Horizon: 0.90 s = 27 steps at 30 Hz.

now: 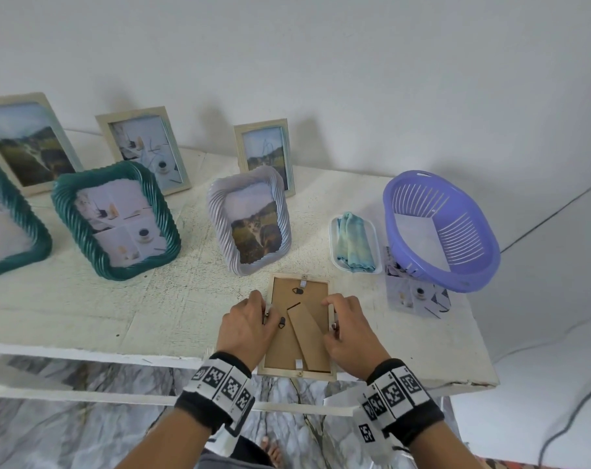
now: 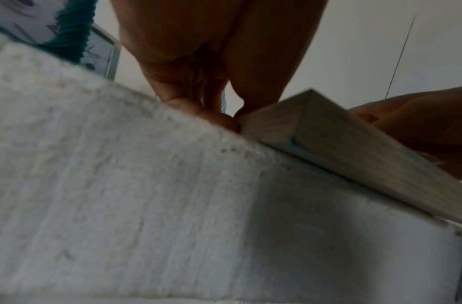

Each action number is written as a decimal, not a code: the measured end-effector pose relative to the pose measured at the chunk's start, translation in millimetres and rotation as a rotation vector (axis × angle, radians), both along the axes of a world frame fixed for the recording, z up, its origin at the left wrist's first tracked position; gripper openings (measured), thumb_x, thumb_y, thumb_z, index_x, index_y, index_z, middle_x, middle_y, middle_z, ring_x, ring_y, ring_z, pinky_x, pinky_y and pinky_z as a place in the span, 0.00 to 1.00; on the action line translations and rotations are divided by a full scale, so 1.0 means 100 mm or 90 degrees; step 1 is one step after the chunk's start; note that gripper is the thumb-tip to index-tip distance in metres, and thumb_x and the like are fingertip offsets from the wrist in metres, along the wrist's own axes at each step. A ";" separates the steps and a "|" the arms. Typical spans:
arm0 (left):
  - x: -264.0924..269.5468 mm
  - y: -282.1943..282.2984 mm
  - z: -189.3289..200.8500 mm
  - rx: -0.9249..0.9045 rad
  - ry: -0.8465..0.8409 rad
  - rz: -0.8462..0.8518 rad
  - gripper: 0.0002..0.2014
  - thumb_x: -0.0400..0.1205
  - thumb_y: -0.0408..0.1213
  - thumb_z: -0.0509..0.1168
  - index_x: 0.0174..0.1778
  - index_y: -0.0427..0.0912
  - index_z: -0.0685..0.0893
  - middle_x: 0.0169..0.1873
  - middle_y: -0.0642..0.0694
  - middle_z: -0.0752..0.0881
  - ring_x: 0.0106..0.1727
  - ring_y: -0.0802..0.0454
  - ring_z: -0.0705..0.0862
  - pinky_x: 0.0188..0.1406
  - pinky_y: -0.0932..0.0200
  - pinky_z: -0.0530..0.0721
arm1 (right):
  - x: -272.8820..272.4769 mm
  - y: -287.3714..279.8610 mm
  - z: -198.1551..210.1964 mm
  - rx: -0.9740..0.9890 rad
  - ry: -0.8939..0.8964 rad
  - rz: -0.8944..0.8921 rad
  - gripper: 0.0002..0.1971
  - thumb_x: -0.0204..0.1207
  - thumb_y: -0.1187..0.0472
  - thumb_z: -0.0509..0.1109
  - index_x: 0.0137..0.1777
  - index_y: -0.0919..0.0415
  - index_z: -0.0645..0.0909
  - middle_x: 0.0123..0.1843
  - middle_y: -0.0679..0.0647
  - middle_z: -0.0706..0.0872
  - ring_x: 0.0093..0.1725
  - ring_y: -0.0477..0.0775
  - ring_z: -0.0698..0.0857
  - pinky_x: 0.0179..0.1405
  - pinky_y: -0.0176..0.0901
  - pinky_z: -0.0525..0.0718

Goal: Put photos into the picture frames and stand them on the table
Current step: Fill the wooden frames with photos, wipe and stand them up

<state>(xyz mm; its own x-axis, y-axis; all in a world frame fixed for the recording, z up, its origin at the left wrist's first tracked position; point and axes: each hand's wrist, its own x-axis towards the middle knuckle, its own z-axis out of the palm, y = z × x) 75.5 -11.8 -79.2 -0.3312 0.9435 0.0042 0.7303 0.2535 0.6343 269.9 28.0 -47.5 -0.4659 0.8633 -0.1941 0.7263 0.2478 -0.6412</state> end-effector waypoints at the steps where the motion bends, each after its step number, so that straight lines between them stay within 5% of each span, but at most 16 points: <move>1: 0.00 0.01 -0.01 -0.005 0.000 0.001 0.13 0.84 0.43 0.64 0.38 0.41 0.71 0.27 0.51 0.75 0.29 0.47 0.75 0.33 0.54 0.70 | -0.01 0.02 0.00 0.003 -0.007 -0.001 0.22 0.75 0.69 0.63 0.68 0.54 0.67 0.56 0.52 0.68 0.36 0.44 0.74 0.36 0.30 0.72; 6: -0.03 0.03 -0.01 0.010 -0.012 -0.016 0.13 0.82 0.42 0.66 0.37 0.41 0.72 0.27 0.47 0.79 0.28 0.45 0.77 0.29 0.56 0.70 | -0.16 0.26 0.07 0.072 -0.098 -0.042 0.15 0.82 0.56 0.59 0.66 0.58 0.69 0.53 0.55 0.74 0.47 0.55 0.78 0.46 0.46 0.77; 12: -0.06 -0.05 -0.06 0.062 0.117 -0.032 0.14 0.78 0.51 0.61 0.33 0.46 0.73 0.21 0.54 0.76 0.19 0.51 0.74 0.18 0.62 0.68 | -0.49 0.60 0.11 0.138 -0.247 -0.032 0.24 0.82 0.41 0.58 0.66 0.60 0.74 0.63 0.59 0.76 0.65 0.61 0.74 0.57 0.56 0.81; 21: -0.11 -0.03 -0.18 0.100 0.116 -0.014 0.13 0.77 0.52 0.64 0.34 0.49 0.72 0.21 0.55 0.75 0.21 0.54 0.74 0.20 0.63 0.69 | -0.52 0.77 0.07 0.212 -0.288 0.058 0.13 0.81 0.54 0.61 0.51 0.63 0.80 0.49 0.58 0.81 0.51 0.61 0.82 0.44 0.48 0.80; 27: -0.11 -0.02 -0.19 0.098 0.123 -0.011 0.14 0.76 0.46 0.72 0.33 0.49 0.73 0.20 0.55 0.75 0.20 0.54 0.74 0.21 0.64 0.67 | -0.42 0.88 0.11 0.215 -0.280 0.120 0.15 0.85 0.53 0.62 0.51 0.64 0.83 0.46 0.57 0.85 0.47 0.58 0.84 0.44 0.48 0.79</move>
